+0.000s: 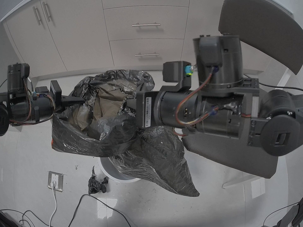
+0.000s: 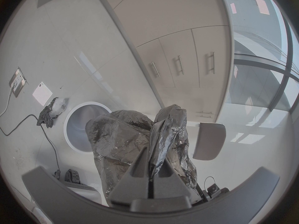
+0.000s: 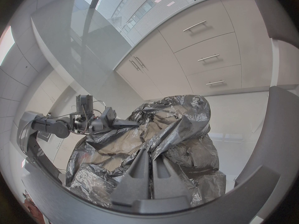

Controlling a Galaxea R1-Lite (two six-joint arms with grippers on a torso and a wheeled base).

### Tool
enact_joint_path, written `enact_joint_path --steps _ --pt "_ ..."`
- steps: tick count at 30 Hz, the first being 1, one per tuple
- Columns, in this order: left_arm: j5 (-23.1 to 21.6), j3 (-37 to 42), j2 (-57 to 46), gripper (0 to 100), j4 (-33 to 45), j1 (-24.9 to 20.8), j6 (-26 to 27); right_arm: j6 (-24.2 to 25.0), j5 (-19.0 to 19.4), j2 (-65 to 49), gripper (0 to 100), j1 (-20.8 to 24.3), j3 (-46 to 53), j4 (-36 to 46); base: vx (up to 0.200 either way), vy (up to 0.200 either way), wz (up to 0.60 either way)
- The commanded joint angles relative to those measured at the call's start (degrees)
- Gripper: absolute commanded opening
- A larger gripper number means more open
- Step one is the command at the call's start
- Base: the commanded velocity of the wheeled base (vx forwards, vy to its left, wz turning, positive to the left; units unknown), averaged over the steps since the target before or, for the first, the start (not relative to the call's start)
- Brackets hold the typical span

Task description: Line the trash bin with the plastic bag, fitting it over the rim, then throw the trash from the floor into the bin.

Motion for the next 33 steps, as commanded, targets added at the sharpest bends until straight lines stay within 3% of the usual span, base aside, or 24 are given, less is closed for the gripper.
enact_joint_path --steps 1,11,13,19,33 --pt "0.0 0.37 6.82 0 -1.18 0.55 0.0 -0.3 -2.0 4.84 0 1.11 -1.51 -0.32 0.0 0.0 0.0" --pt "0.0 -1.47 12.71 0 -3.29 1.7 0.09 0.4 -5.95 12.66 0 1.9 -7.4 -0.58 0.0 0.0 0.0" --pt "0.17 -1.83 14.03 0 -3.47 1.96 0.09 0.4 -8.41 16.35 0 2.78 -10.04 -1.02 0.0 0.0 0.0" --pt "0.08 -4.2 15.61 0 -3.47 4.86 1.58 0.23 -10.52 20.48 0 3.04 -14.87 -1.64 0.0 0.0 0.0" --pt "0.08 -7.71 20.53 0 -3.47 7.23 3.6 -1.71 -10.7 28.22 0 -1.0 -24.28 -1.2 0.0 0.0 0.0"
